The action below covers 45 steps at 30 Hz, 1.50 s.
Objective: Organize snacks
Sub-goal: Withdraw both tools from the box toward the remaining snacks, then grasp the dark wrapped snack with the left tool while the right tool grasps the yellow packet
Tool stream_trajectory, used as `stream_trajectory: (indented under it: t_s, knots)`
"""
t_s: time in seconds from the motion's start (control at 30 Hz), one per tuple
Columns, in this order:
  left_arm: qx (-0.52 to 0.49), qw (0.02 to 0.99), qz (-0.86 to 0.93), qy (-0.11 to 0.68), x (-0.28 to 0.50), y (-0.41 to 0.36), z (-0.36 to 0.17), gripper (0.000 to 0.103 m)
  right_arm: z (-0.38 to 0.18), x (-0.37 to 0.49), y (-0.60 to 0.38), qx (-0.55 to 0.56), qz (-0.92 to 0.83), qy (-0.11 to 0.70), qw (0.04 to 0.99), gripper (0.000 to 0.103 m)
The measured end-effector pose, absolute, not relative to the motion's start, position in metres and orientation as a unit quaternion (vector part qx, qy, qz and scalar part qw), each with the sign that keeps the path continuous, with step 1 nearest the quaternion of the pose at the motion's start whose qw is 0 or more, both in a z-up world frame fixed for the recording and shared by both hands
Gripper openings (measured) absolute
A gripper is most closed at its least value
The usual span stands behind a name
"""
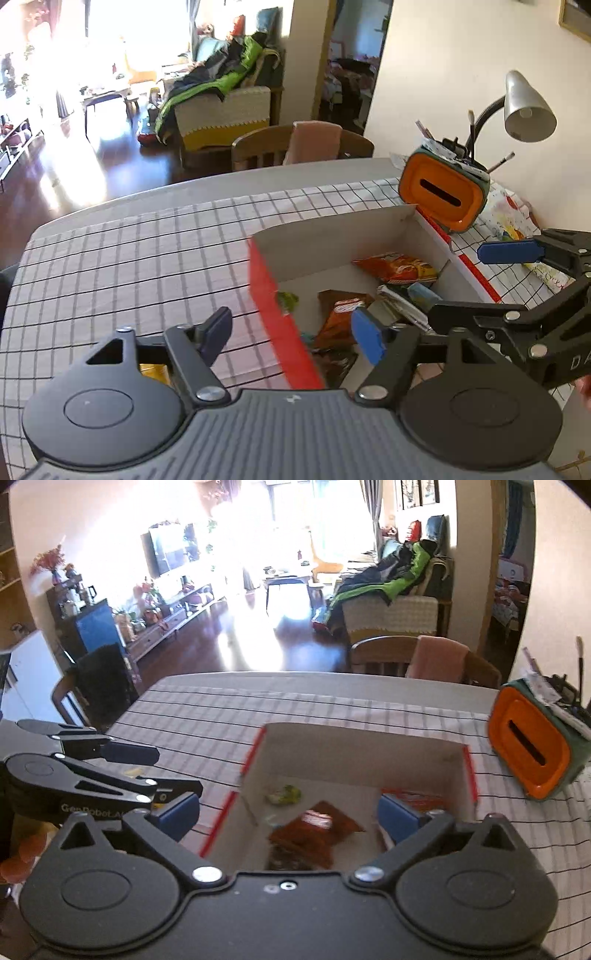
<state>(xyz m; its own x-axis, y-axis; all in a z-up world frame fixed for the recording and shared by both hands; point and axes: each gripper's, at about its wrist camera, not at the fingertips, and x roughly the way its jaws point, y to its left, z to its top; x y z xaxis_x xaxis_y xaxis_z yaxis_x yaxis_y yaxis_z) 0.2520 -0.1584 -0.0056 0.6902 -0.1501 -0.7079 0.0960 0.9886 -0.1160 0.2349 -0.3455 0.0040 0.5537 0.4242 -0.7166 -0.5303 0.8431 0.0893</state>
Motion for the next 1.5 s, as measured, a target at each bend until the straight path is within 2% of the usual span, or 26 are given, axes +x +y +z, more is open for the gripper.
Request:
stream_trajectory:
  t_s: [0.67, 1.1, 1.5]
  knots:
    - [-0.057, 0.937, -0.004, 0.344, 0.159, -0.024, -0.026, 0.096, -0.032, 0.187, -0.246, -0.053, 0.3, 0.401, 0.864, 0.103]
    - [-0.081, 0.913, 0.025, 0.399, 0.129, 0.043, -0.077, 0.096, -0.077, 0.197, -0.188, -0.065, 0.287, 0.44, 0.849, 0.103]
    - [-0.095, 0.884, 0.048, 0.455, 0.132, 0.062, -0.127, 0.096, -0.125, 0.228, -0.139, -0.1, 0.277, 0.466, 0.834, 0.103]
